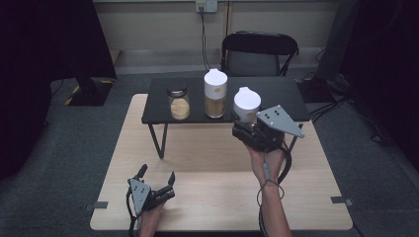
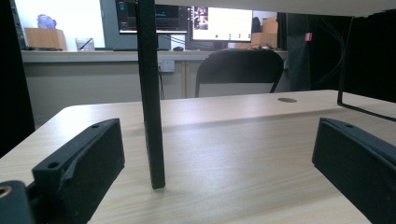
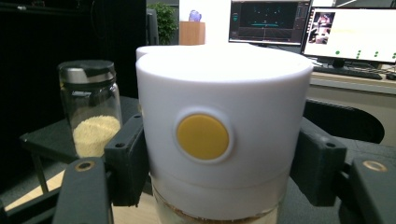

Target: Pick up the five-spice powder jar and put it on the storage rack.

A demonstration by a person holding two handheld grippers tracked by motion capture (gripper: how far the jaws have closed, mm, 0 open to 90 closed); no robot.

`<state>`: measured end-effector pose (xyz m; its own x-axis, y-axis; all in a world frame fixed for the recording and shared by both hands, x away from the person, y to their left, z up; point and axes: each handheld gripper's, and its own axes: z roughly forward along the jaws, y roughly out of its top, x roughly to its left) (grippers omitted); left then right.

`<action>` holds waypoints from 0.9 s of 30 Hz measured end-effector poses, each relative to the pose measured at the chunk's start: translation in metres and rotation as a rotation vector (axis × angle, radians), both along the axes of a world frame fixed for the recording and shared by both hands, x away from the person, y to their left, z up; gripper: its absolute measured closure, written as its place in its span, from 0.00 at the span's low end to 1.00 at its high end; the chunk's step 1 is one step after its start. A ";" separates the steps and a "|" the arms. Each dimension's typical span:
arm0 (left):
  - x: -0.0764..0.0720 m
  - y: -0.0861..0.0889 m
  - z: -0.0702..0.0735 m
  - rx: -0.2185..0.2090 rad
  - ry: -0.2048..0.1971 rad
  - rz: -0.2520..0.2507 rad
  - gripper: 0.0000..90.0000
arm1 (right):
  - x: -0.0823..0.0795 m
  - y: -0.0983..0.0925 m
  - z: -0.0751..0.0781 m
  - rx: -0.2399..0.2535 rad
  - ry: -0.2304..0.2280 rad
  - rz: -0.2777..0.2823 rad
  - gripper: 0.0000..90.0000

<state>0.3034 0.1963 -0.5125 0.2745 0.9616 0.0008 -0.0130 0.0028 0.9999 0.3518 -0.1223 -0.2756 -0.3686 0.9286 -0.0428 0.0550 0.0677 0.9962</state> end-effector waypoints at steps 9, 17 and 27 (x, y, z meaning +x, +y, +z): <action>0.000 0.000 0.000 0.000 0.000 0.000 0.02 | 0.011 -0.001 0.015 0.008 -0.007 -0.015 0.33; 0.000 0.000 0.000 0.000 0.000 -0.001 0.02 | 0.032 -0.005 0.021 0.030 -0.002 -0.034 0.33; 0.000 0.000 0.000 0.000 0.001 -0.001 0.02 | 0.053 -0.014 0.016 0.007 -0.001 -0.058 0.33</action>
